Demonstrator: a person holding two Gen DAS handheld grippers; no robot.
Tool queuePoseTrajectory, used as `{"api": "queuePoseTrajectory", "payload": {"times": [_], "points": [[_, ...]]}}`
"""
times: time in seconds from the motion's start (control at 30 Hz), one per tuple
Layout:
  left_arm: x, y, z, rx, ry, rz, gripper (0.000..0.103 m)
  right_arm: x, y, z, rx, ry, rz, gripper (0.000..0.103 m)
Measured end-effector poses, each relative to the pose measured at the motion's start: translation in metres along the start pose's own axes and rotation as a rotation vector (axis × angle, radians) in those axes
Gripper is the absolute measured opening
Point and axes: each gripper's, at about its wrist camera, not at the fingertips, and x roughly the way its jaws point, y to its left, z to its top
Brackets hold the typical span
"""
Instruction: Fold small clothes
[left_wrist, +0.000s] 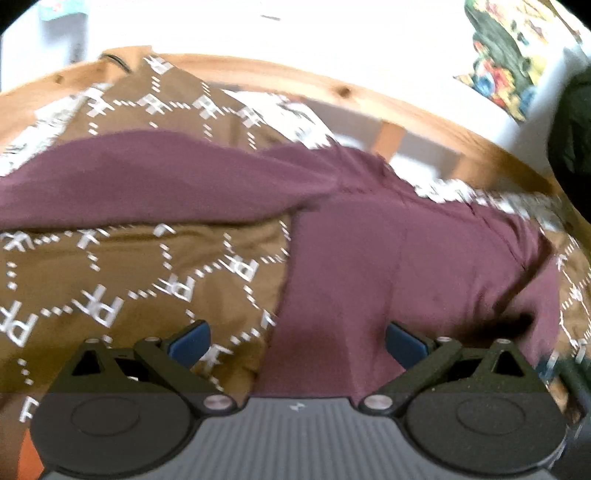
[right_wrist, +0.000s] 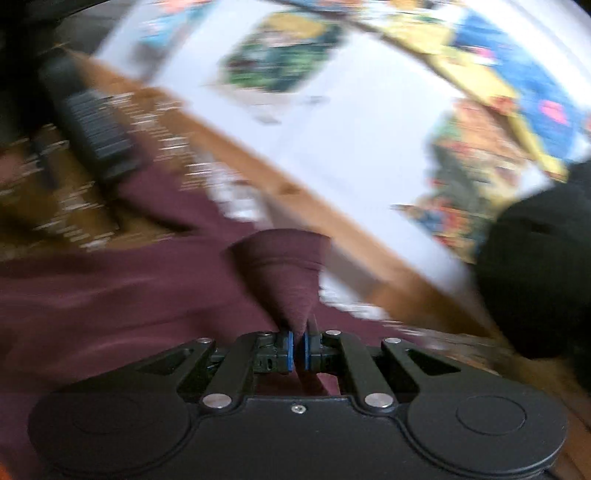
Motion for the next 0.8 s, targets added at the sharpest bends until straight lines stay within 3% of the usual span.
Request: {"api": "queuePoseTrajectory", "payload": {"times": [0.13, 0.4, 0.57, 0.63, 0.7, 0.8], "points": [[-0.001, 0.004, 0.002, -0.013, -0.033, 0.017, 0.102, -0.003, 0.030, -0.001, -0.073, 0.016, 0.145, 0.004], [0.008, 0.002, -0.001, -0.006, -0.029, -0.027, 0.102, -0.008, 0.035, -0.015, -0.053, 0.102, 0.281, 0.007], [0.018, -0.001, -0.003, 0.004, -0.017, -0.074, 0.102, -0.015, 0.035, -0.020, -0.051, 0.122, 0.363, 0.031], [0.023, -0.004, -0.004, 0.006, -0.002, -0.098, 0.102, -0.019, 0.031, -0.021, -0.037, 0.125, 0.373, 0.053], [0.028, -0.006, -0.007, 0.015, 0.012, -0.126, 0.102, -0.024, 0.019, -0.020, 0.014, 0.125, 0.372, 0.069], [0.034, -0.014, -0.012, 0.047, 0.035, -0.164, 0.102, -0.031, -0.008, -0.020, 0.135, 0.127, 0.341, 0.077]]}}
